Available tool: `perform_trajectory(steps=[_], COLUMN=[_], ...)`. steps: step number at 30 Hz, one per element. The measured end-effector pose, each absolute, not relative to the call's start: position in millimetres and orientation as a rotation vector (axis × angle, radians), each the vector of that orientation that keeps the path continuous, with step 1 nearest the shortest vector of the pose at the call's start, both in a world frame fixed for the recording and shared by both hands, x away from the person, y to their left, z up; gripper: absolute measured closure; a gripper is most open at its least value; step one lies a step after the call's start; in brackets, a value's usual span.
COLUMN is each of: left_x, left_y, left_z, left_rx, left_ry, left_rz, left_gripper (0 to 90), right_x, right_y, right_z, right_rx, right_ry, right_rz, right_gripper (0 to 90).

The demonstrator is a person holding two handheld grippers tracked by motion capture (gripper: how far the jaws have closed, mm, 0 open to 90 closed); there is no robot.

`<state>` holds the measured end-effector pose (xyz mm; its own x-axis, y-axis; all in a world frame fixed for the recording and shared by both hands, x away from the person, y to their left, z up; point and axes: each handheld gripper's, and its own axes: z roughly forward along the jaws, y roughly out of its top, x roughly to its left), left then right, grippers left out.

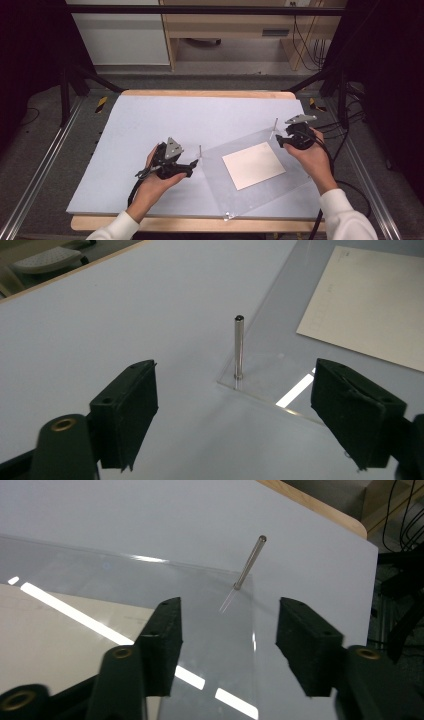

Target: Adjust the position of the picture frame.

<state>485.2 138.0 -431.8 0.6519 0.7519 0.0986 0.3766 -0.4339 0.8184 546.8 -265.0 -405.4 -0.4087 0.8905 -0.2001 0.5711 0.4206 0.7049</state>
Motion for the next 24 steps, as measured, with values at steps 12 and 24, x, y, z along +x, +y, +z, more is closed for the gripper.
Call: perform_trajectory(steps=[12,24], left_x=[499.8,500.4], left_y=[115.4,101.5], left_z=[-447.2,-455.3], left_rx=[2.047,2.022], left_ry=[0.910,0.929], left_rz=[0.559,0.534], left_gripper=[29.6,34.6], right_x=[599.4,624.1], right_y=[-270.9,-273.1], right_z=[-421.1,-446.2], right_rx=[1.265,1.405], right_ry=[2.151,2.108], right_rz=[0.711,0.839], right_gripper=[55.7,62.1])
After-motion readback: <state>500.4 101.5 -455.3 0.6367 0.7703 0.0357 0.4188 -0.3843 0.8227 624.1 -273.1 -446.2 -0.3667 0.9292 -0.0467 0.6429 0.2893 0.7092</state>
